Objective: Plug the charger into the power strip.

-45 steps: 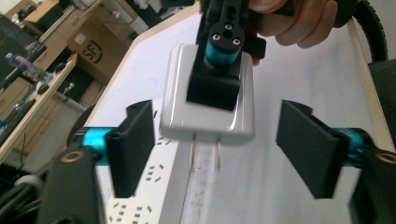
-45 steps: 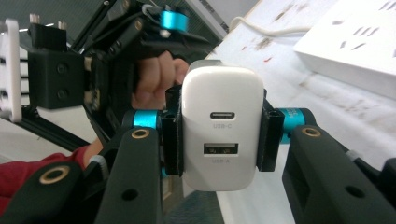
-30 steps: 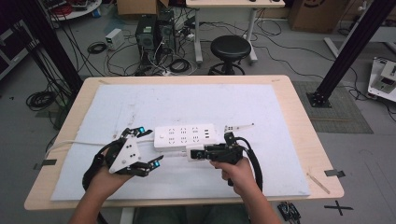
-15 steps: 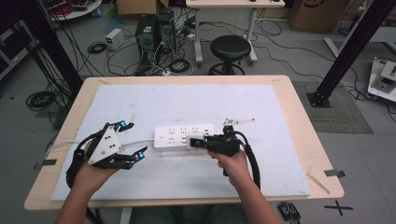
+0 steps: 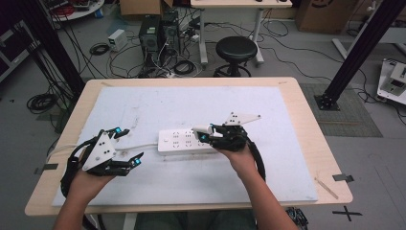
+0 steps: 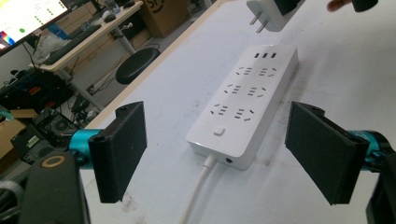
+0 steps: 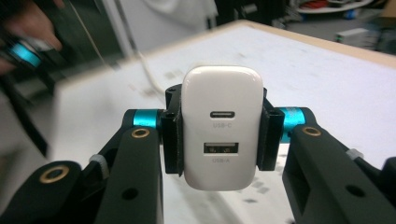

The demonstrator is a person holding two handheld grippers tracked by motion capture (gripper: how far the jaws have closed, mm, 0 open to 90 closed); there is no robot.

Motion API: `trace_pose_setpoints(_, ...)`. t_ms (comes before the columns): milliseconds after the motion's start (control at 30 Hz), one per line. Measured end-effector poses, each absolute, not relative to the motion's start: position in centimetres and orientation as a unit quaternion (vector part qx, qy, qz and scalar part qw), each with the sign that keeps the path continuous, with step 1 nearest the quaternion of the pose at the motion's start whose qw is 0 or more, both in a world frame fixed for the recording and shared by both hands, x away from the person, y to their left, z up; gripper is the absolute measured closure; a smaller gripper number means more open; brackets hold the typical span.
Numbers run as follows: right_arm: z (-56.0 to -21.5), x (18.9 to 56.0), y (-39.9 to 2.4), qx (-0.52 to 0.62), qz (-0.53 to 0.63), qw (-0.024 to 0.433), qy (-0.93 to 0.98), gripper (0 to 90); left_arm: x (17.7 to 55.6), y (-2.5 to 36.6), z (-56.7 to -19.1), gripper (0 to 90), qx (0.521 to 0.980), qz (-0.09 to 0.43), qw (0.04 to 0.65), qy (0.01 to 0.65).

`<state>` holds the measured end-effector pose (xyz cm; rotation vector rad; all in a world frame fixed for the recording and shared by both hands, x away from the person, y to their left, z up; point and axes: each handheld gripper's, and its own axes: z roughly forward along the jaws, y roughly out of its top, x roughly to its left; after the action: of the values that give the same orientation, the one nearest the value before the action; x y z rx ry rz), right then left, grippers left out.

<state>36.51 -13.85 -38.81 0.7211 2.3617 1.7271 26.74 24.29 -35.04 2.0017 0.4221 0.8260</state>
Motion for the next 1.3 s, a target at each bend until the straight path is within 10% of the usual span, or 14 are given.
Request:
trace_pose_setpoints(333, -36.1, 38.0, -13.0, 0.155, 0.456, 0.142, 0.865, 63.0, 26.9, 24.6, -35.7, 20.8, 0.815, 0.329, 0.445, 0.172)
trace_pose_setpoints(1300, -34.3, 42.8, -7.5, 0.013, 0.199, 0.106, 0.974, 63.1, 26.7, 25.5, -36.8, 20.8, 0.812, 0.327, 0.448, 0.181)
